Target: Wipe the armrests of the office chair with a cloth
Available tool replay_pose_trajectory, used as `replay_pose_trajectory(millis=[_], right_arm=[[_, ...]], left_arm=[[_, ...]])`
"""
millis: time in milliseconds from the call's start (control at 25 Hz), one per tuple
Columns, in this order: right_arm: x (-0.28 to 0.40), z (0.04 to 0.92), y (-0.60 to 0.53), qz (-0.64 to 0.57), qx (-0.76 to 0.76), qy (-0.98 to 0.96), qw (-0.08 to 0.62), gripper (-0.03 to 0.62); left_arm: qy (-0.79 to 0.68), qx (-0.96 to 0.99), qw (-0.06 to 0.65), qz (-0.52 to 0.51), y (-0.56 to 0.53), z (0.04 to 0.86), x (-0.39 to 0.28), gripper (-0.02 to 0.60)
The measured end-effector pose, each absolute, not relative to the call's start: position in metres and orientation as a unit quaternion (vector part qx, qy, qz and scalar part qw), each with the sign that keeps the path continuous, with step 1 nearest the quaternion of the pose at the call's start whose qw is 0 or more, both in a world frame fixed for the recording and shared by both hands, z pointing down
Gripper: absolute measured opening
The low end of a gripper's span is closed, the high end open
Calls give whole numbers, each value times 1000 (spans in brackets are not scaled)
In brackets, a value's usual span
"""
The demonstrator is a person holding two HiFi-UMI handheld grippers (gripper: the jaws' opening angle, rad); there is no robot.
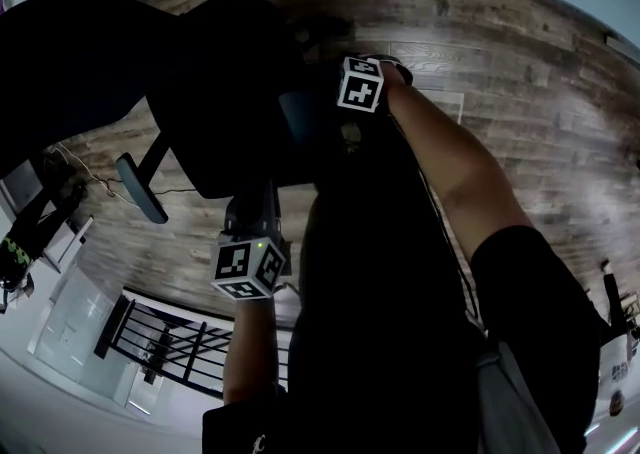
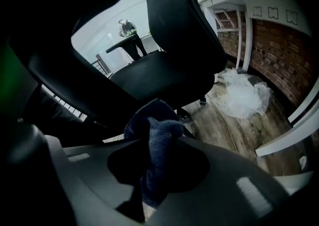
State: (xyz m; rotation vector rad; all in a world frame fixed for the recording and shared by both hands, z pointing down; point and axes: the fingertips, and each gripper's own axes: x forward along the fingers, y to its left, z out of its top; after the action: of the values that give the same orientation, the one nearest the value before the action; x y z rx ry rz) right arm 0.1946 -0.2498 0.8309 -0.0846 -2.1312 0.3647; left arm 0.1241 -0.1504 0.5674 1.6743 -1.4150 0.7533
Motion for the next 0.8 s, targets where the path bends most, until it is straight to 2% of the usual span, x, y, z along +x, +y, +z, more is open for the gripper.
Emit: replay_pose_trajectory(millis=[280,400,600,800], right_arm=[[201,870,-229,175,-46,-848,499,75],[199,855,-205,225,-52,-850,473,75],[186,800,-169,300,-80,-866,392,75],[209,761,-177,318,-68,-870,372,75]], left_arm=[[-572,656,395,293,-140,576,117,6],[-575,656,397,284,-136,570,119,6],[-580,661,393,271,-131,550,123,6],[-585,670,385,247,-133,528,138,6]])
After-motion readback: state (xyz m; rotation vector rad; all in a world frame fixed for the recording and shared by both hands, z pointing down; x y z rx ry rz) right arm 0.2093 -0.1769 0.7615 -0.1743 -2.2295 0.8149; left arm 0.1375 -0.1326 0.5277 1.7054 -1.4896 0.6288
